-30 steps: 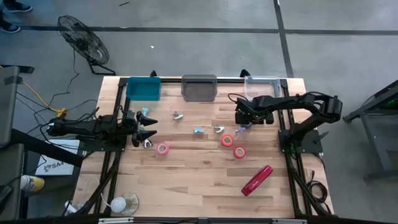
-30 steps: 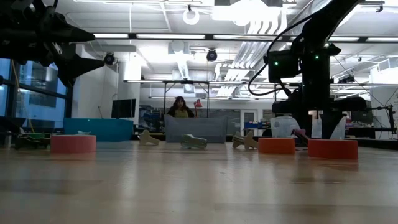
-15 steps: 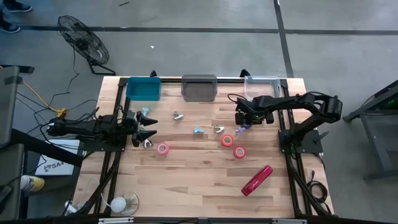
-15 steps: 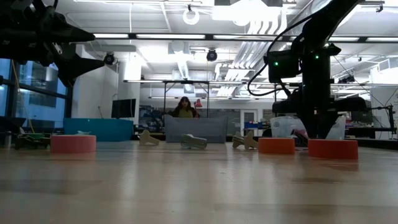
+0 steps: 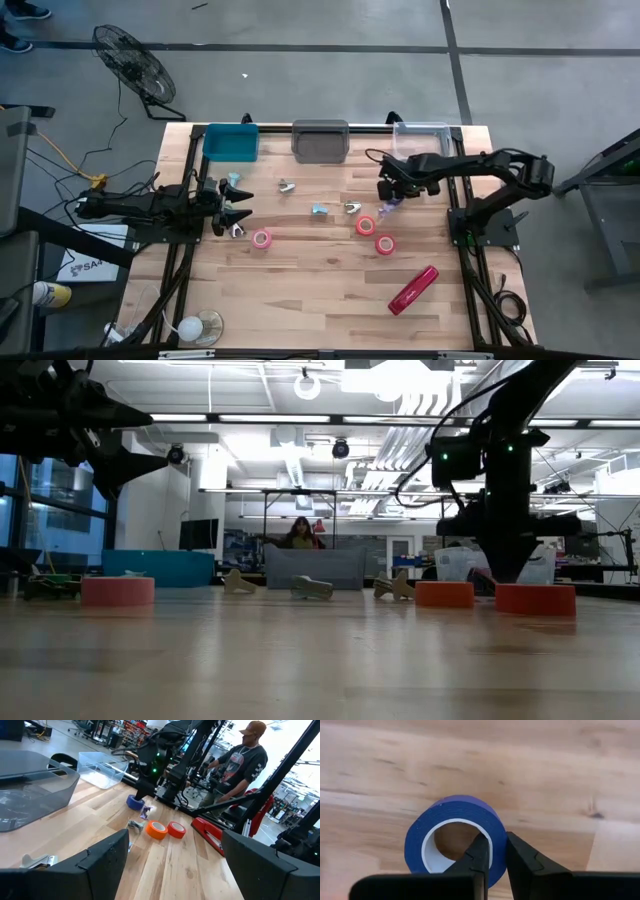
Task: Pick and place Stapler, Stapler remover, tape
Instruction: Put the violet tape into the blue bin
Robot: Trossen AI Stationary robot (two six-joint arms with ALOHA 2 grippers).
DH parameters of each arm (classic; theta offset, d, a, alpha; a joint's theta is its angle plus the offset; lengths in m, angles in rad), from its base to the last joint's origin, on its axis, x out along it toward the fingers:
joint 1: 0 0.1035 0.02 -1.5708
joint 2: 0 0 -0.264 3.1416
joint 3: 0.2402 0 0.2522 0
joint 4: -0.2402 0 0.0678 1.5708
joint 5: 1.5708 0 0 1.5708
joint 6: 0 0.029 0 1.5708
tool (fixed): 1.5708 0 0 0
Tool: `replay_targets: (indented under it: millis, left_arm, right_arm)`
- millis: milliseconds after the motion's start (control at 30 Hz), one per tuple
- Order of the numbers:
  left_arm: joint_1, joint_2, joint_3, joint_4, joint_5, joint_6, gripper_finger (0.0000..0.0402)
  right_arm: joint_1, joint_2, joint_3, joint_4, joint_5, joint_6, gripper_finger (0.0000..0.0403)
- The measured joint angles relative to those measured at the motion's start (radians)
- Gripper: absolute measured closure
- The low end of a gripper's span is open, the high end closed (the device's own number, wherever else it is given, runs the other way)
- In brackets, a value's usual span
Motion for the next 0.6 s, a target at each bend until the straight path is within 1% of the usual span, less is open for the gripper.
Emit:
replay_targets:
  millis: [133, 267, 367, 467, 600]
  left_arm:
    - [0.0, 0.0, 0.0, 0.0, 0.0, -0.045, 0.009]
    - [0.0, 0.0, 0.0, 0.0, -0.002, -0.063, 0.009]
    - [0.0, 0.0, 0.0, 0.008, -0.002, -0.08, 0.009]
    - [0.0, 0.0, 0.0, 0.014, -0.01, -0.142, 0.009]
    - [0.0, 0.0, 0.0, 0.013, -0.02, -0.226, 0.009]
  right_arm:
    - [0.0, -0.063, 0.0, 0.017, 0.023, -0.011, 0.0371]
    - [0.002, -0.144, 0.0, 0.074, 0.042, -0.06, 0.0371]
    - [0.018, -0.203, 0.0, 0.146, 0.064, -0.144, 0.0371]
    - [0.04, -0.247, 0.001, 0.214, 0.095, -0.231, 0.0371]
    - [0.071, -0.288, 0.001, 0.335, 0.103, -0.327, 0.0371]
